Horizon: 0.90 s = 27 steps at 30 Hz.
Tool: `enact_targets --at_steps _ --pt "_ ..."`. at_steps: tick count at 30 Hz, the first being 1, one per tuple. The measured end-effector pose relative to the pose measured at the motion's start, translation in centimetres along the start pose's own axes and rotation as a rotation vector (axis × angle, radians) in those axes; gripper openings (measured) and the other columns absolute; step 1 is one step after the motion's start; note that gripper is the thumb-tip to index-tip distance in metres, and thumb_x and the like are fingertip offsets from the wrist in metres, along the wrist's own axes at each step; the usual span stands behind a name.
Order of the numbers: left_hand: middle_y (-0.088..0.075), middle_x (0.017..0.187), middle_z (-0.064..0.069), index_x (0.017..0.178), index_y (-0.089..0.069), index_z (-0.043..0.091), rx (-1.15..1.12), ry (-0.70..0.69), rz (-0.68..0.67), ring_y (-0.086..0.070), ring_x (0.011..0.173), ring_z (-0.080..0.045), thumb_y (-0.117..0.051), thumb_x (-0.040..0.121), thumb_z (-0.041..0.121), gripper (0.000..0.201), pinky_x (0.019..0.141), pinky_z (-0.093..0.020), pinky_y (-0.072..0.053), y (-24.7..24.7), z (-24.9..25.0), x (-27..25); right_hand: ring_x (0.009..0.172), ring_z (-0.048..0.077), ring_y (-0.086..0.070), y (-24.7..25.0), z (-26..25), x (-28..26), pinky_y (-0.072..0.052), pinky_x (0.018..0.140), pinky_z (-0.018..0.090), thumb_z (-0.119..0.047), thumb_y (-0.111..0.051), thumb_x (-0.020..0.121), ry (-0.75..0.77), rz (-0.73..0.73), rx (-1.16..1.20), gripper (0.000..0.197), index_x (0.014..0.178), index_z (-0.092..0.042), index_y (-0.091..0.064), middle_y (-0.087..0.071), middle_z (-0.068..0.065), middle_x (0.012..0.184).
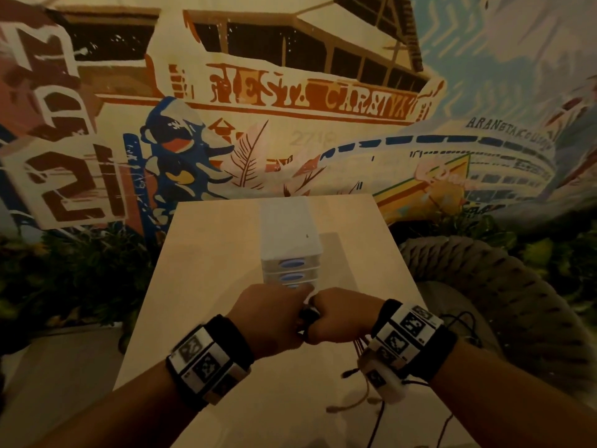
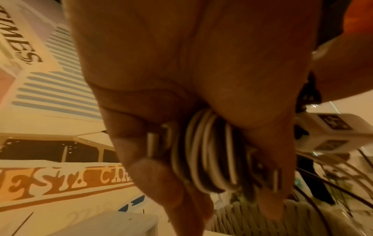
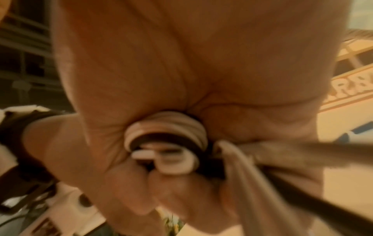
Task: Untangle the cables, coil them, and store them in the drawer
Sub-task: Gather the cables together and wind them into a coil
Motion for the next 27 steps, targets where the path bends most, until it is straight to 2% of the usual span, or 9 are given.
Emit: enact_targets --at_steps 3,9,12,14,17,19,21,24,27 --pt "-0.058 0.14 0.015 0.156 -0.015 0.043 -0.174 -0.06 0.024 -0.062 0.118 -0.012 -0.071 0.077 0.066 0.1 0.097 -0.03 -0.052 0.6 -1.8 -0.2 0.047 0.007 -0.046 0.9 0.9 -0.6 -0.043 0.056 0.026 -0.017 -0.067 0.087 0.003 0.024 0.15 0.032 0.059 -0.026 -0.053 -0.051 -0.007 0.05" --pt "-0.064 0.128 0.011 0.152 -0.024 0.048 -1.064 0.001 0.055 -0.071 0.101 -0.014 -0.09 0.068 0.045 0.106 0.083 -0.042 -0.061 -1.3 -4.9 -0.5 0.054 0.02 -0.054 2.5 1.7 -1.1 -0.046 0.063 0.037 -0.018 -0.066 0.077 0.054 0.179 0.459 0.023 0.055 -0.024 -0.06 -0.056 0.0 0.051" --pt "-0.065 0.125 0.013 0.139 -0.049 0.039 -1.187 -0.077 0.021 -0.066 0.111 -0.014 -0.084 0.068 0.061 0.082 0.093 -0.046 -0.057 -1.9 -3.4 -0.4 0.055 0.022 -0.054 2.5 0.7 -1.4 -0.046 0.062 0.033 -0.018 -0.063 0.073 0.13 0.157 0.604 0.016 0.058 -0.023 -0.065 -0.056 0.01 0.056" --pt "-0.068 0.118 0.019 0.122 -0.063 0.036 -1.281 -0.154 0.092 -0.064 0.111 -0.004 -0.076 0.074 0.064 0.057 0.095 -0.029 -0.054 -1.0 -1.9 -0.3 0.056 0.022 -0.056 2.0 -0.1 -1.3 -0.049 0.064 0.034 -0.021 -0.064 0.077 0.198 0.096 0.615 0.017 0.063 -0.011 -0.068 -0.058 0.015 0.059" --pt "-0.07 0.104 0.023 0.118 -0.056 0.012 -1.393 -0.214 0.211 -0.064 0.1 0.003 -0.066 0.091 0.024 0.032 0.09 -0.021 -0.05 0.2 -0.8 0.2 0.062 0.018 -0.062 1.2 -1.3 -1.2 -0.053 0.071 0.032 -0.018 -0.058 0.095 0.303 0.03 0.577 0.038 0.075 0.013 -0.066 -0.063 0.016 0.064" --pt "-0.072 0.106 0.012 0.116 -0.062 0.007 -1.408 -0.225 0.274 -0.066 0.106 -0.01 -0.06 0.09 0.014 0.027 0.092 -0.029 -0.052 1.1 -0.6 0.0 0.069 0.022 -0.067 1.4 -2.1 -1.6 -0.054 0.072 0.027 -0.016 -0.057 0.095 0.348 0.029 0.603 0.025 0.078 -0.003 -0.071 -0.067 0.009 0.071" --pt "-0.074 0.092 0.012 0.1 -0.077 0.036 -1.379 -0.219 0.373 -0.07 0.092 -0.007 -0.072 0.081 0.029 0.021 0.083 -0.023 -0.054 2.6 -0.4 -0.6 0.084 0.028 -0.069 2.1 -2.8 -2.2 -0.058 0.075 0.023 -0.003 -0.06 0.095 0.395 0.063 0.647 0.025 0.099 -0.028 -0.064 -0.069 0.006 0.086" --pt "-0.075 0.096 0.018 0.098 -0.076 0.025 -1.317 -0.273 0.423 -0.07 0.091 -0.001 -0.076 0.086 0.026 0.012 0.082 -0.016 -0.053 3.7 -0.1 -0.6 0.1 0.034 -0.069 2.2 -2.4 -2.1 -0.058 0.083 0.021 -0.001 -0.062 0.095 0.366 0.027 0.65 0.024 0.112 -0.019 -0.062 -0.071 0.017 0.106" --pt "-0.078 0.098 -0.002 0.09 -0.071 0.006 -1.371 -0.245 0.508 -0.073 0.101 -0.026 -0.068 0.093 0.007 0.005 0.091 -0.033 -0.056 4.4 -0.7 -0.3 0.093 0.026 -0.071 0.8 -1.0 -1.9 -0.058 0.085 0.032 -0.014 -0.066 0.097 0.288 -0.126 0.488 0.016 0.111 -0.007 -0.066 -0.074 0.007 0.099"
Point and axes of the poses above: each hand's wrist, its own x-axis towards the middle knuckle, its own y-axis out of the back of the hand, z = x × y, the point moved 3 cm from there along x, towards the middle knuckle
